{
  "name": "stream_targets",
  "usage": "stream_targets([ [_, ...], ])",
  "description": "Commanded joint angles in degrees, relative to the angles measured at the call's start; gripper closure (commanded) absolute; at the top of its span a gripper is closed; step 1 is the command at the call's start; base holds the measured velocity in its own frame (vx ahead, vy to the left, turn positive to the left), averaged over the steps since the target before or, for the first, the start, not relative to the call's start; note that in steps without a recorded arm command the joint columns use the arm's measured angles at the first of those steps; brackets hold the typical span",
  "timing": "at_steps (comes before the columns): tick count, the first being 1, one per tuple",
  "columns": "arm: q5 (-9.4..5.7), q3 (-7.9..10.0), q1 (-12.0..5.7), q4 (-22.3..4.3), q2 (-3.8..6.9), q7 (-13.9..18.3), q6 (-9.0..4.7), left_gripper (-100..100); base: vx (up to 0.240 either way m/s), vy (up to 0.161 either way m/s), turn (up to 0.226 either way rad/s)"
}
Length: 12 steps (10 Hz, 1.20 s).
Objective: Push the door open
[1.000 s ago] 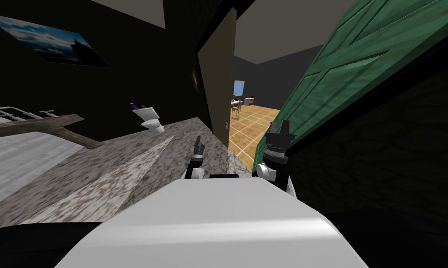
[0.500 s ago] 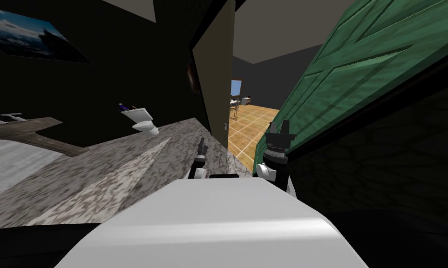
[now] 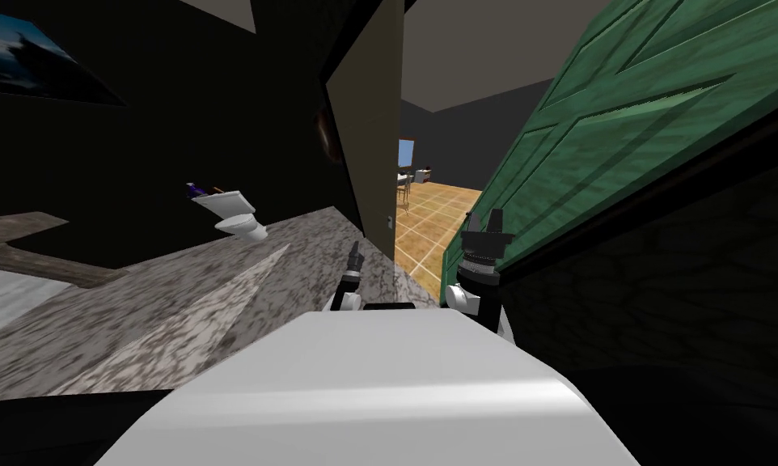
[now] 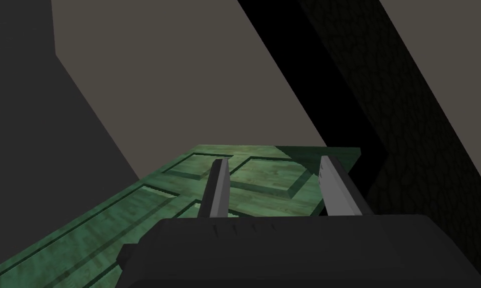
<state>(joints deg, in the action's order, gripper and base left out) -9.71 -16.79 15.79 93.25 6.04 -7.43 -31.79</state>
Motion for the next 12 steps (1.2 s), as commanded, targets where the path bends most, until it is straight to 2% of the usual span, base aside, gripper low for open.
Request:
stream_targets([
  [1,-0.28,-0.66,-1.08,-2.1,-0.19,-0.1,-0.42,-100,0.083,0.06,-0.084],
  [7,-1.48,-3.13,-3.88,-8.5,0.01,-0.2,-2.02,-100,0.09,0.05,-0.088],
  [8,-1.88,-3.95,-4.81,-10.6,0.01,-0.2,-2.55,-100,0.104,0.086,-0.164],
  [10,-2.28,-4.77,-5.74,-12.7,0.01,-0.3,-3.08,-100,0.107,0.072,-0.092],
  [11,-2.68,-5.59,-6.67,-14.9,0.01,-0.3,-3.61,-100,0.127,0.098,-0.135],
  [12,-2.88,-6.0,-7.14,-16.0,0.01,-0.3,-3.88,-100,0.13,0.09,-0.122],
])
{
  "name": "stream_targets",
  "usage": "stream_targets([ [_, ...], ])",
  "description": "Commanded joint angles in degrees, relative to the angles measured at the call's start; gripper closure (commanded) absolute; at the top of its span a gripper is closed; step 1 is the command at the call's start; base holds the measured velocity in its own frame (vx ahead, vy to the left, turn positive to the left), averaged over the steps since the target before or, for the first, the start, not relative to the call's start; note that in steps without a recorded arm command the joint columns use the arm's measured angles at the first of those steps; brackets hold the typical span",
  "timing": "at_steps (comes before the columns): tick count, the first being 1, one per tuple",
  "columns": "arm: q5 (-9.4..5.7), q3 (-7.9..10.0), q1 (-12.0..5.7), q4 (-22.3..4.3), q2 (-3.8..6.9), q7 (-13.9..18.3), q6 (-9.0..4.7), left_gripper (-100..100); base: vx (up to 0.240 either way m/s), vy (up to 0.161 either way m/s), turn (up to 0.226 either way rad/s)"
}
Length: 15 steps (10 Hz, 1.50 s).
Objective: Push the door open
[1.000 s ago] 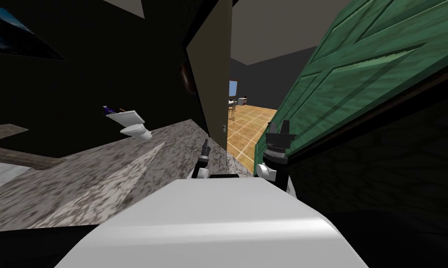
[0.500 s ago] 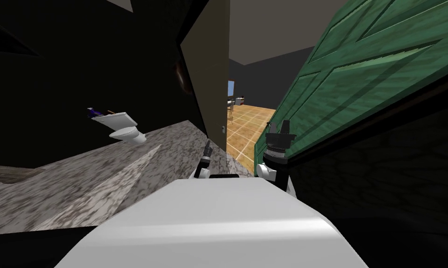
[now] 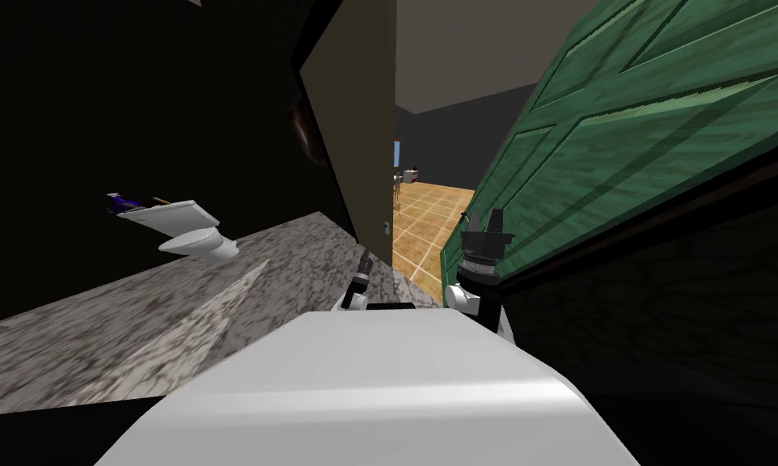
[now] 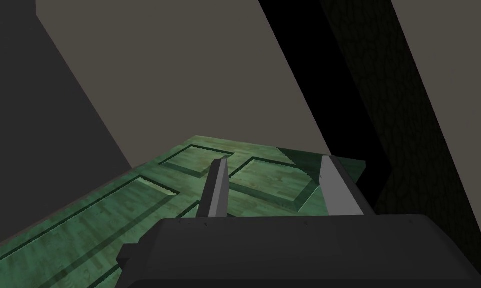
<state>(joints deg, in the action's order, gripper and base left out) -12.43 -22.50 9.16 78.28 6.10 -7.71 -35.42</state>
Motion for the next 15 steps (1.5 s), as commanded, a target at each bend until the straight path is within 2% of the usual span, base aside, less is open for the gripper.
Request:
stream_targets([
  [1,-0.36,-0.69,-0.96,-2.0,-0.08,0.0,-0.5,-100,0.099,0.067,-0.078],
  [11,-2.44,-4.96,-5.81,-13.1,-0.55,-0.2,-3.26,-100,0.086,0.069,-0.091],
  [13,-3.14,-6.4,-7.44,-16.9,-0.82,-0.2,-4.2,-100,0.133,0.112,-0.146],
  [15,-3.64,-7.42,-8.6,-19.5,-1.07,-0.3,-4.85,-100,0.119,0.107,-0.107],
])
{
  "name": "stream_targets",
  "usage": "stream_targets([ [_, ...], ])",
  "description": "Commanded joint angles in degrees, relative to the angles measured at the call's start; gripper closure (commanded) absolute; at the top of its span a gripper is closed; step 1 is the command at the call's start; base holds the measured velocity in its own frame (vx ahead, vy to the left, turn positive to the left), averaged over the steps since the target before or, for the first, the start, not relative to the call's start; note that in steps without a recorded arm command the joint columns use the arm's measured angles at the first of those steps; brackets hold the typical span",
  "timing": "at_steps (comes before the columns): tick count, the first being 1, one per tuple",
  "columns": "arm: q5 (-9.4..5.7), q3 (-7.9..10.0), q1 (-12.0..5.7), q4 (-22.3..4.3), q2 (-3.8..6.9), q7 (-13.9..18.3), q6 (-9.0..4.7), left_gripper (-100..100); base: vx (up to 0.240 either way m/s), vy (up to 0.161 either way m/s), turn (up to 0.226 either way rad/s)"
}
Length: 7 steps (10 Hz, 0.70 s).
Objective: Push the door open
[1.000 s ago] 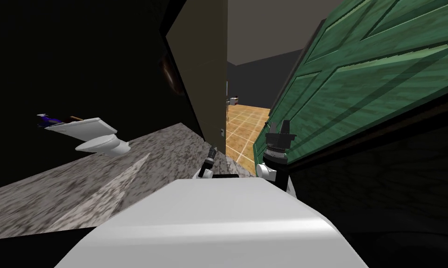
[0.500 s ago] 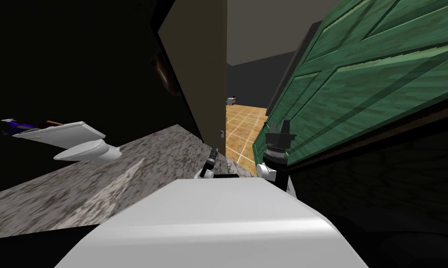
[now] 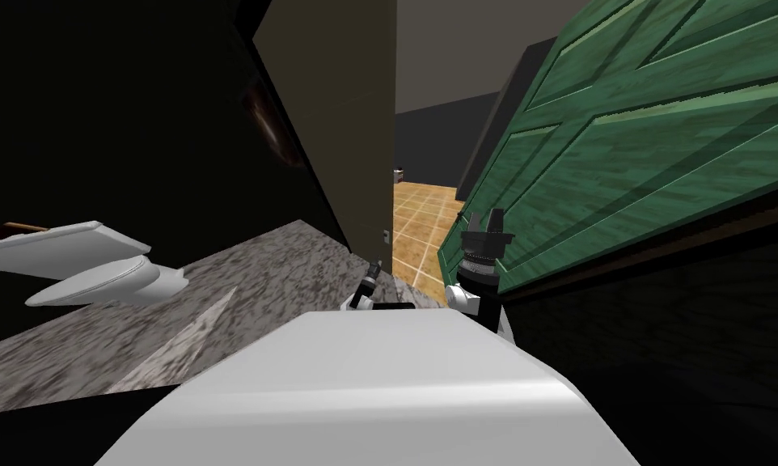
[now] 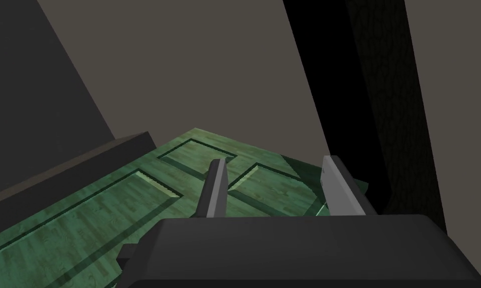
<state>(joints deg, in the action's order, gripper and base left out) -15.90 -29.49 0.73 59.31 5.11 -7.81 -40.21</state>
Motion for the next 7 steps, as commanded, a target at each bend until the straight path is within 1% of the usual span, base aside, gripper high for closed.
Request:
stream_targets([
  [1,-0.5,-1.1,-0.94,-2.3,-0.24,-0.2,-0.51,-100,0.128,0.115,-0.158],
  [2,-0.65,-1.41,-1.29,-3.1,-0.33,-0.2,-0.71,-100,0.115,0.093,-0.096],
  [4,-1.22,-2.58,-2.61,-6.2,-0.72,-0.2,-1.47,-100,0.123,0.122,-0.095],
  [5,-1.36,-2.87,-2.94,-6.9,-0.82,-0.2,-1.66,-100,0.119,0.137,-0.09],
  [7,-1.86,-3.89,-4.1,-9.6,-1.22,-0.3,-2.32,-100,0.104,0.101,-0.104],
])
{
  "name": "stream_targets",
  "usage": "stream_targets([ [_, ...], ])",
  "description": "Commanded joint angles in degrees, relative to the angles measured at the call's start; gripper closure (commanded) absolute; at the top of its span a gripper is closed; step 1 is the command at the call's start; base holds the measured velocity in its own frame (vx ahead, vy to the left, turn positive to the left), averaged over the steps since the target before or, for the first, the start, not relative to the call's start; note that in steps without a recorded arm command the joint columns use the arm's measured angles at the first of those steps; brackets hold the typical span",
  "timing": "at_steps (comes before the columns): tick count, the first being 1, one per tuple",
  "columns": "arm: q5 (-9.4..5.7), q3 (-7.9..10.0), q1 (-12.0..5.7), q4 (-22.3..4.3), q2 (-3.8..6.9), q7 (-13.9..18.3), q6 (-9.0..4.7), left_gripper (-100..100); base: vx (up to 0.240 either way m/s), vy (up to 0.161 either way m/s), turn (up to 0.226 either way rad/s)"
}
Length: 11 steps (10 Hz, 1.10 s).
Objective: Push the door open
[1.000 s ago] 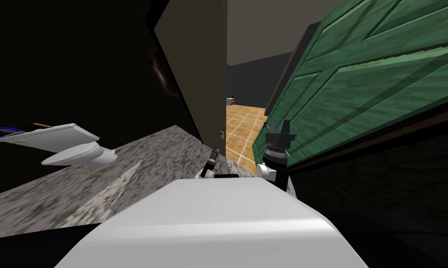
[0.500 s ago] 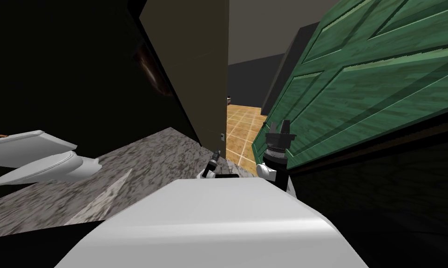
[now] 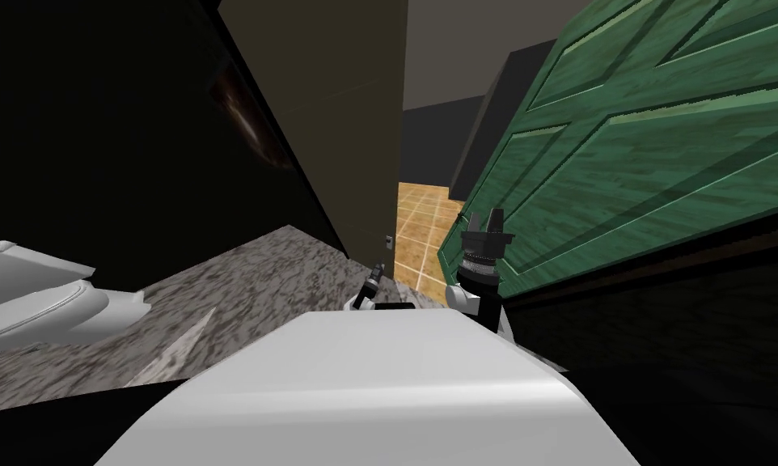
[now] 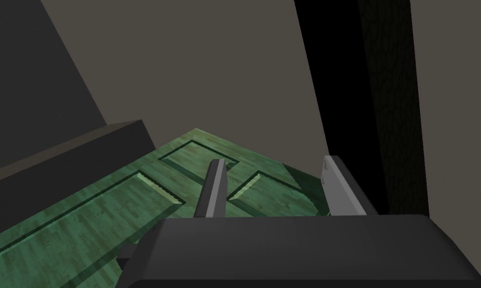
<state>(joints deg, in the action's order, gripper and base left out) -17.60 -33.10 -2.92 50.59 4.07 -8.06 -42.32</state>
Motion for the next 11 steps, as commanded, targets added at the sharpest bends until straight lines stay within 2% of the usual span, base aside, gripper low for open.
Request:
stream_targets([
  [1,-0.39,-0.75,-0.97,-2.1,-0.39,0.0,-0.5,-100,0.12,0.098,-0.081],
  [8,-1.49,-3.0,-3.52,-7.9,-1.66,-0.1,-1.96,-100,0.092,0.1,-0.069],
  [9,-1.38,-2.77,-3.21,-7.2,-1.47,-0.1,-1.71,-100,0.044,0.055,-0.018],
  [11,-1.35,-2.45,-3.37,-7.6,-0.96,0.0,-1.9,-100,0.135,-0.039,-0.032],
])
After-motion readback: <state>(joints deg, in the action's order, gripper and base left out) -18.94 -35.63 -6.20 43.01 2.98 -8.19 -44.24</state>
